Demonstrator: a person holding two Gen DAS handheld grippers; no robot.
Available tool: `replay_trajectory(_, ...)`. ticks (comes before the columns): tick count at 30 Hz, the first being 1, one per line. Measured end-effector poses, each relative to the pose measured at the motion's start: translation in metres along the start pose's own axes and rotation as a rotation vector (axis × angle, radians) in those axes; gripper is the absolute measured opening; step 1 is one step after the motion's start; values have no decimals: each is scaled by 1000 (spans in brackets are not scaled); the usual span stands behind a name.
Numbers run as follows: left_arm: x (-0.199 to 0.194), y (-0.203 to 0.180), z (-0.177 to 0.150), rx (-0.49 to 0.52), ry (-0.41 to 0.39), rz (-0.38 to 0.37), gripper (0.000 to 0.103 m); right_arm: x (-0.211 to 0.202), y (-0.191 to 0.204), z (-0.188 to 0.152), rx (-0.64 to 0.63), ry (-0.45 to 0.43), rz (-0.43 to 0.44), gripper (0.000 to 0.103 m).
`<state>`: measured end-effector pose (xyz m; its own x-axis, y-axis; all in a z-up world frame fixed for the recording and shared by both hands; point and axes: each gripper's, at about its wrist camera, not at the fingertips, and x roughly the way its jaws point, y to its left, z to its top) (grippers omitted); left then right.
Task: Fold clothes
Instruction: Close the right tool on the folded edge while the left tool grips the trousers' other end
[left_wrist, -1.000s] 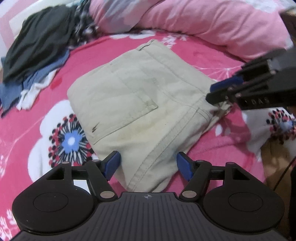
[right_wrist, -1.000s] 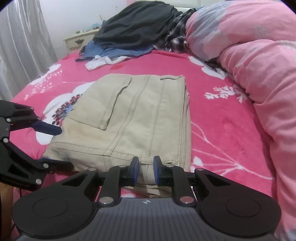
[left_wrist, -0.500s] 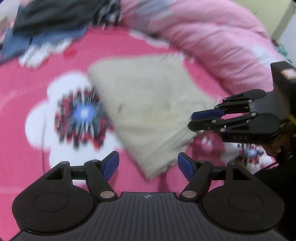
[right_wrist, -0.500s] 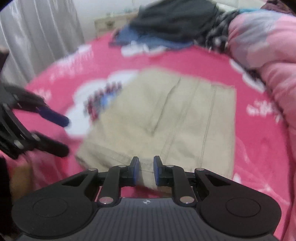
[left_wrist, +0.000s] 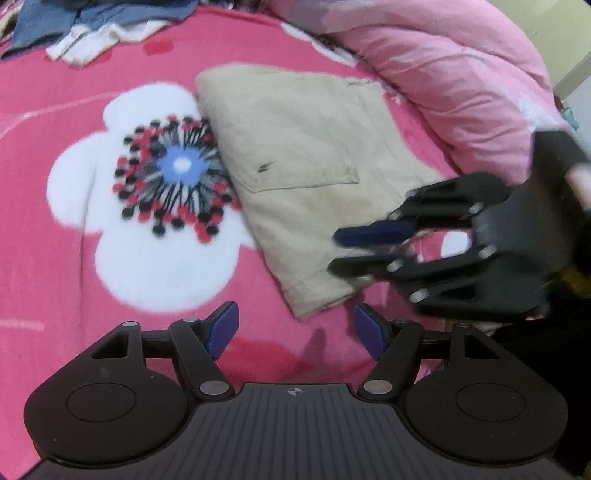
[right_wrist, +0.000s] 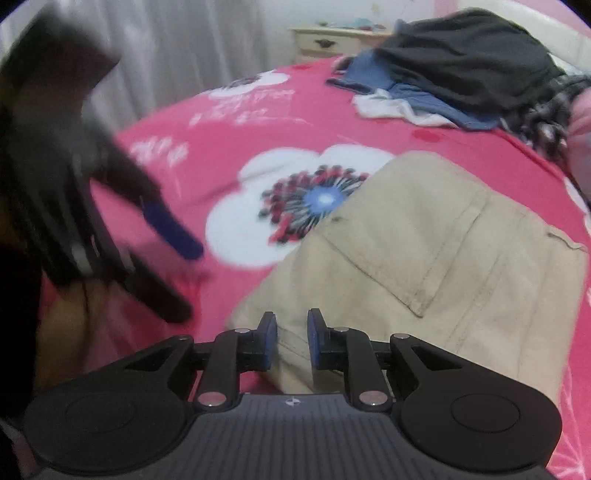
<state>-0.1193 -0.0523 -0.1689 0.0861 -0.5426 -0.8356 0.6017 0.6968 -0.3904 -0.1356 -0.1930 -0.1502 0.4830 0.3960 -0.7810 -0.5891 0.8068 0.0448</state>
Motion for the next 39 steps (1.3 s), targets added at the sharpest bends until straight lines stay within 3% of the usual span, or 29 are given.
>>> replay_trajectory(2,-3,1,-4,16,2,19,70,-8,12,11,-93,17,-42,22)
replay_trajectory(5,-9,5,-7,10,-12,35,70,-30,15,20,-84,-64,25,22)
replay_trajectory(8,-11,17,-5,-48,-24,21,70,-12,21,3,-112,2,-8,18)
replay_trajectory(10,-10,21,-3,-86,-19,4,70,0,18,-15,-64,47,7,18)
replay_trajectory(12,-8,22,0,-98,-20,1,72,-14,14,-21,25,56,3,19)
replay_trajectory(15,-7,21,9,-103,-51,11,73,-58,-16,-28,238,-67,13,28)
replay_trajectory(17,-6,22,17,-120,-80,4,74,-88,-45,-35,402,-164,-12,43)
replay_trajectory(19,4,29,29,-163,-105,-63,75,-104,-80,-46,569,-233,-73,54)
replay_trajectory(22,32,43,45,-227,-107,-122,74,-103,-128,-71,813,-240,-107,58)
replay_trajectory(25,54,53,54,-275,-100,-153,74,-96,-149,-88,936,-242,-168,62)
replay_trajectory(29,62,59,58,-284,-144,-226,75,-75,-167,-115,1103,-295,-74,68)
replay_trajectory(32,67,65,65,-329,-162,-290,75,-41,-187,-121,1199,-286,49,71)
replay_trajectory(39,88,75,98,-357,-145,-360,75,-10,-222,-95,1186,-329,151,77)
